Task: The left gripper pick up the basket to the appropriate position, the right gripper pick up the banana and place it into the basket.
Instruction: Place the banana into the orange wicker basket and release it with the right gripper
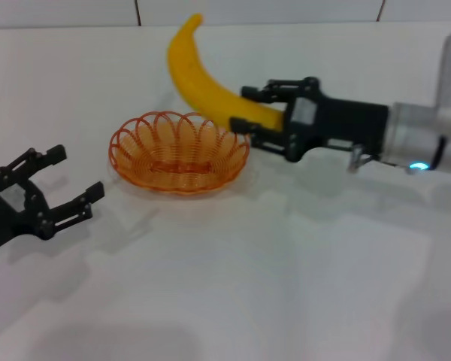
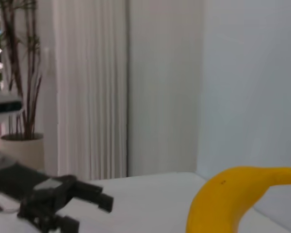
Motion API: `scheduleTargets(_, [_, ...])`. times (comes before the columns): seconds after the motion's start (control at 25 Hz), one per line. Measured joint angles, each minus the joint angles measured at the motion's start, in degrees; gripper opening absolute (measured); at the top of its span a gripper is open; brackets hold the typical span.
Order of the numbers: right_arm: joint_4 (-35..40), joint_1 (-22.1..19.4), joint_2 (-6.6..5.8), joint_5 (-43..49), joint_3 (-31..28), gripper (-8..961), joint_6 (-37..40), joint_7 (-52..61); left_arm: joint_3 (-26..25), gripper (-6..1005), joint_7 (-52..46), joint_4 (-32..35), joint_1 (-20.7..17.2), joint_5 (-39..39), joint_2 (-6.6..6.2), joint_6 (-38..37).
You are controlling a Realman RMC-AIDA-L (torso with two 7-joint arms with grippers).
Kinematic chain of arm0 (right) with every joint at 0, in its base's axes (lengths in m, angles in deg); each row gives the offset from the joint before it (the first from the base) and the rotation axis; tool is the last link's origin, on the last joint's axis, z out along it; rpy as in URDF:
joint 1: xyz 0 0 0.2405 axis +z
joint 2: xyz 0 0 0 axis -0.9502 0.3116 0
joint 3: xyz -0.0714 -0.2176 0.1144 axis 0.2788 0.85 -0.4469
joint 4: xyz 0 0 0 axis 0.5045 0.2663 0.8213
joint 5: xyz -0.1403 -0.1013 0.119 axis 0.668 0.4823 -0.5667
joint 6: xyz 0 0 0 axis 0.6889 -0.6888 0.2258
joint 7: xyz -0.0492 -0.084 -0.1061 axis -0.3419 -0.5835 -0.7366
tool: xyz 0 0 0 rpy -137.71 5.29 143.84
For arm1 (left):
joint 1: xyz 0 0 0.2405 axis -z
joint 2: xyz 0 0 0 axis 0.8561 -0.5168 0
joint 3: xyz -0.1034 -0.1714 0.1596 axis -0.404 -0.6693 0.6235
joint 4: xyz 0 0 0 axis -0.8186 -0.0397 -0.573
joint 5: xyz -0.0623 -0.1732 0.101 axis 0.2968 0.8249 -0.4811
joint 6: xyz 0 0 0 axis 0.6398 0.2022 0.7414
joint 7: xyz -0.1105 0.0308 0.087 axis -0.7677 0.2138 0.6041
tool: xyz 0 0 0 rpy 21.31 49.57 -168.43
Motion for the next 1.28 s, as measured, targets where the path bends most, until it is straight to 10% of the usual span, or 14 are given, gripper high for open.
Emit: scheduleTargets(1.28, [-7.77, 8.74, 1.25, -0.8, 9.34, 510, -13.36, -11.12, 0.59, 879, -7.16, -0.81, 3.39, -6.05, -0.27, -1.93])
